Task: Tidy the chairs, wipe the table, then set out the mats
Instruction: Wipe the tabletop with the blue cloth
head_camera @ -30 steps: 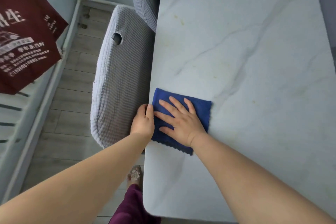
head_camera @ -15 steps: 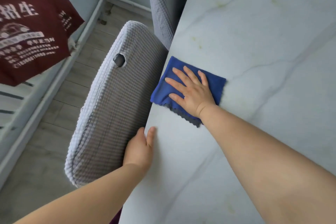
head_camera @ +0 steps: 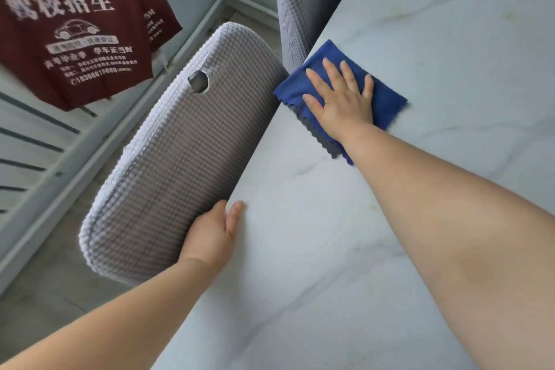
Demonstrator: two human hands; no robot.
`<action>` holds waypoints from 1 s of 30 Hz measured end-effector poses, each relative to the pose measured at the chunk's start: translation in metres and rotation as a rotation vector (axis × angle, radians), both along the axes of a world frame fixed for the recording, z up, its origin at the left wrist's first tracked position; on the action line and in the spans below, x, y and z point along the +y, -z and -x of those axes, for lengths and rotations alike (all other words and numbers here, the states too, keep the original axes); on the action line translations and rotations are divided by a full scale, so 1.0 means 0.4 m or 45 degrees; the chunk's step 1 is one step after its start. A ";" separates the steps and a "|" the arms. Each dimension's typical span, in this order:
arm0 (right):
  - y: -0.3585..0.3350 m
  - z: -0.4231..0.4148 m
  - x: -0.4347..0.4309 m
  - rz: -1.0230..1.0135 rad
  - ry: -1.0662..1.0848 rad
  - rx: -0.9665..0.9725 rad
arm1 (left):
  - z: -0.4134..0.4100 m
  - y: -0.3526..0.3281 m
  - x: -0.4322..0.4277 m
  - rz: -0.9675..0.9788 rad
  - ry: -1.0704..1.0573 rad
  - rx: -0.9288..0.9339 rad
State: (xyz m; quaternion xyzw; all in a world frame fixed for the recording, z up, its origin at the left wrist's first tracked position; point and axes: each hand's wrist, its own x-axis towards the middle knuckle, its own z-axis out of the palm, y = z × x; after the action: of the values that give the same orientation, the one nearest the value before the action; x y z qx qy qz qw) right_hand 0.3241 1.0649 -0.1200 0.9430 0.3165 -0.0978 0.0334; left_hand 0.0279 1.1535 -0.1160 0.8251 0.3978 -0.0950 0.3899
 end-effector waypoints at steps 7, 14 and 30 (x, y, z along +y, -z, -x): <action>-0.008 0.237 -0.101 -0.020 -0.026 0.028 | 0.006 0.009 -0.004 -0.062 0.015 -0.032; 0.007 0.578 -0.209 -0.068 -0.012 -0.001 | 0.025 0.026 0.001 -0.076 0.044 -0.113; 0.013 1.152 -0.531 -0.050 -0.848 0.202 | 0.146 0.031 -0.074 -0.683 0.868 -0.146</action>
State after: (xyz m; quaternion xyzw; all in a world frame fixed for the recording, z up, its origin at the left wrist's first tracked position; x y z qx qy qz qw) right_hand -0.1366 0.8525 -0.1251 0.7777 0.6105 -0.1485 0.0206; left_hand -0.0305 1.1240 -0.1286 0.9852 0.0908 -0.0658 0.1295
